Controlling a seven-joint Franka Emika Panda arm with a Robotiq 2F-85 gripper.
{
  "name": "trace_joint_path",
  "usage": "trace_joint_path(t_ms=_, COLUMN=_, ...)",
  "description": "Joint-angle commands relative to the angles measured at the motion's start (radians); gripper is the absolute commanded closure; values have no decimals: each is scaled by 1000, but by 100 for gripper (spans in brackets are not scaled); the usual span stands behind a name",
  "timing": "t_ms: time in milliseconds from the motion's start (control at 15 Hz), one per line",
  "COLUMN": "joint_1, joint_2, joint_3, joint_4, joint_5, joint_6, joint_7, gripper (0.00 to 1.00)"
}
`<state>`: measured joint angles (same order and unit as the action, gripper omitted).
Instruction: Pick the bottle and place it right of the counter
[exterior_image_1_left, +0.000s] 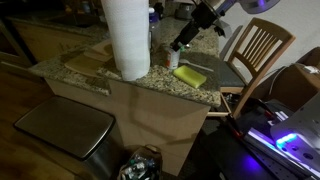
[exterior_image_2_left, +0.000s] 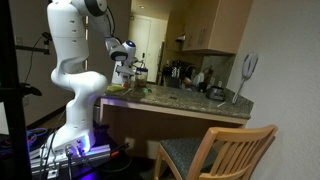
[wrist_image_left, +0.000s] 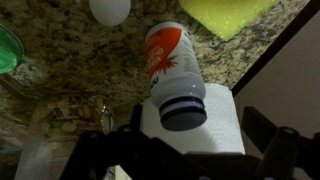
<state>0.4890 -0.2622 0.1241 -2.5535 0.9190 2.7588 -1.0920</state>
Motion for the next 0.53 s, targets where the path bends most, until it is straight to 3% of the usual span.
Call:
trace_joint_path(t_ms=0, joint_1=-28, joint_2=-5, joint_3=25, joint_4=2, joint_5=3, joint_6=-8, joint_7=1, gripper=0)
trace_joint_path(t_ms=467, joint_1=-51, joint_2=62, joint_3=17, joint_4=7, joint_5=37, joint_6=28, joint_7=-9, gripper=0)
